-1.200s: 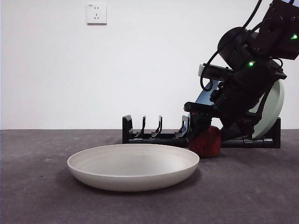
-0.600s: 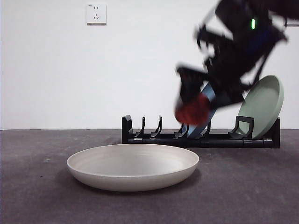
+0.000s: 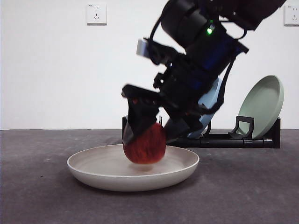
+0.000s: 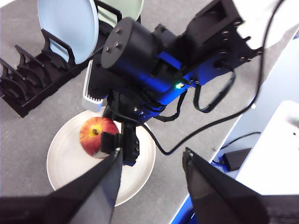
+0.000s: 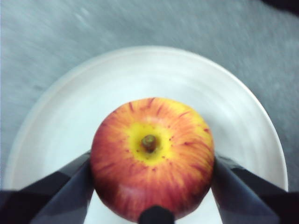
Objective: Take the yellow plate from the plate rack,put the plate on the table,take the apple from the table,put the apple in the plate
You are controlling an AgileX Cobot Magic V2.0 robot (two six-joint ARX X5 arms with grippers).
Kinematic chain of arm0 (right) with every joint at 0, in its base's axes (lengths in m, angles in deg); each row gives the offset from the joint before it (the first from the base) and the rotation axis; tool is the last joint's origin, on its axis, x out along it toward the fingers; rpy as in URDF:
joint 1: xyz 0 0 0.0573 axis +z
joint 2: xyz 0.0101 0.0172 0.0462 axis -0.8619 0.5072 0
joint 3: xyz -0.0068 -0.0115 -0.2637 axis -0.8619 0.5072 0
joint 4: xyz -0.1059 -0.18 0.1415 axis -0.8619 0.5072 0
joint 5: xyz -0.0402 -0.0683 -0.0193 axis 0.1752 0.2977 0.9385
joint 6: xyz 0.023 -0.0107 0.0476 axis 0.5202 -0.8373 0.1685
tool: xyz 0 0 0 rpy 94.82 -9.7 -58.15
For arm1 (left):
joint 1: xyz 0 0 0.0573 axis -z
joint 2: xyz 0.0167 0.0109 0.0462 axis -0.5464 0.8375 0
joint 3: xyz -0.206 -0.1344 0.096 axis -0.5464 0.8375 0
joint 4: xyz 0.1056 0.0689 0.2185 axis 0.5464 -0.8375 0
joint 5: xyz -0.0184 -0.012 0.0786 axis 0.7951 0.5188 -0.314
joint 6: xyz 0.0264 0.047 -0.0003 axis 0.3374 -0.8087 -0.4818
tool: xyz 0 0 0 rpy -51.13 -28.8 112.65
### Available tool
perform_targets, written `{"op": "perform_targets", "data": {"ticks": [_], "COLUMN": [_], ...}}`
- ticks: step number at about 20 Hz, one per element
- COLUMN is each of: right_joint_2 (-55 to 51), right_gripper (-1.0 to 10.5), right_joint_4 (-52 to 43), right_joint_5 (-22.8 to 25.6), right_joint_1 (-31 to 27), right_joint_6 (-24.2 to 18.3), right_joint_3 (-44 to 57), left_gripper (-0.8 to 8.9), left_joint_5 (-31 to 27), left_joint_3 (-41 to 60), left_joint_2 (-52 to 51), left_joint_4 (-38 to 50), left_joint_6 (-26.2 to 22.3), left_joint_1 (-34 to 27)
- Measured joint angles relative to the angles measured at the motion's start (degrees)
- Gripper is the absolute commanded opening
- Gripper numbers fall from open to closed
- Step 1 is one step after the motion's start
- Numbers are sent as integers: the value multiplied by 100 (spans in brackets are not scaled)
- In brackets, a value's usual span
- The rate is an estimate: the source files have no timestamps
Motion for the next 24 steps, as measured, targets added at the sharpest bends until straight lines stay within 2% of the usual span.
{"op": "perform_targets", "data": {"ticks": [5, 6, 7, 9, 10, 11, 16, 19, 24], "right_joint_2": [138, 138, 138, 138, 138, 138, -2, -732, -2109], "right_gripper": [-15, 35, 150, 501, 610, 637, 634, 634, 627], "right_joint_4": [2, 2, 4, 9, 11, 11, 280, 522, 2107], "right_joint_5": [13, 11, 9, 7, 7, 7, -2, -2, -33], "right_joint_1": [-11, -11, -11, -11, -11, -11, -9, -9, -9], "right_joint_6": [0, 0, 0, 0, 0, 0, 13, 22, 24], "right_joint_3": [0, 0, 0, 0, 0, 0, -11, -17, -31], "left_gripper": [219, 219, 219, 219, 219, 219, 219, 219, 219], "left_joint_5": [2, 2, 2, 2, 2, 2, 0, -2, -2], "left_joint_3": [0, 0, 0, 0, 0, 0, 0, 0, 0], "left_joint_2": [0, 0, 0, 0, 0, 0, 0, 0, 0], "left_joint_4": [-37, -39, -46, -127, -168, -195, -382, -531, -678], "left_joint_6": [0, 0, 0, 0, 0, 0, 0, 0, 0], "left_joint_1": [0, 0, 0, 0, 0, 0, 0, 0, 0]}}
